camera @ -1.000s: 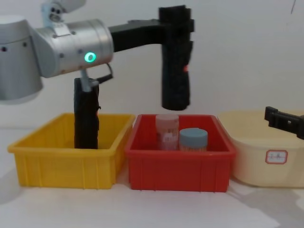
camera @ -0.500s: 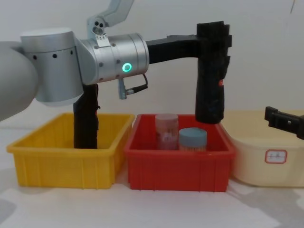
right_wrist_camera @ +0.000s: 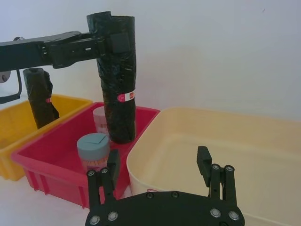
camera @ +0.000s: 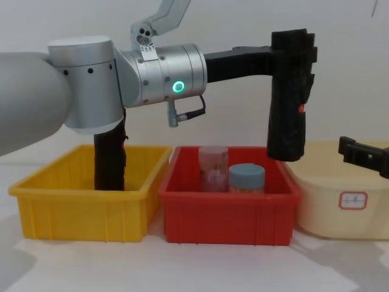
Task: Pick up the garbage bag with the one hand and transfer it to the other hand.
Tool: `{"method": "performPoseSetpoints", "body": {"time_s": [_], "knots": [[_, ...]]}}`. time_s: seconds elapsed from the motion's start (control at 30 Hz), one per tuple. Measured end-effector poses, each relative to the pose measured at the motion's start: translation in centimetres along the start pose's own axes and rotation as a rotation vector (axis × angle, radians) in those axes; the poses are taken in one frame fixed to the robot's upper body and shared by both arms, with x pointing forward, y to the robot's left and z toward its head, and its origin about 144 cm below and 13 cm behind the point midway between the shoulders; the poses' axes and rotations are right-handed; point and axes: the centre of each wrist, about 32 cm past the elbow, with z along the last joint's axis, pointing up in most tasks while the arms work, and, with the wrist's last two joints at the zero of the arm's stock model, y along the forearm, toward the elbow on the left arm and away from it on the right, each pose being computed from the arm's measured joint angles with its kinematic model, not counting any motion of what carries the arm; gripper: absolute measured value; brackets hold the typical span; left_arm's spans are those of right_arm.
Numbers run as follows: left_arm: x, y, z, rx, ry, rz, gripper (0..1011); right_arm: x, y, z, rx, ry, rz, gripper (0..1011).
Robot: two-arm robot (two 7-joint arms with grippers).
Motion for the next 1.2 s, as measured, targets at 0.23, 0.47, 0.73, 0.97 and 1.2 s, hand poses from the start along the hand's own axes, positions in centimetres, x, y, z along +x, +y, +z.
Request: {"method": "performPoseSetpoints", "body": {"time_s": [0.23,0.47,0.73,0.97,1.2], "knots": [[0.0,-0.3,0.0,0.000,0.001,-0.013,557,-0.3,0.4,0.3,0.019,0.001,0.025,1001],[0.1,-0.5,0.0,0.000,0.001,-0.022,557,-1.0,1.3,0.7,0.043,0.003,0.055,1001],[0.1,-0.6,0.0,0.000,0.001,-0.027,557,-1.7,2.6,1.0,0.060,-0.003,0.080,1001],[0.1,-0.7,0.0,0.001,0.001,-0.029,557,-2.0,3.5,1.0,0.067,-0.007,0.085,1001],[0.1,-0.7,0.0,0.001,0.002,-0.031,557,-2.1,4.2,0.9,0.068,-0.012,0.093,1001]]}}
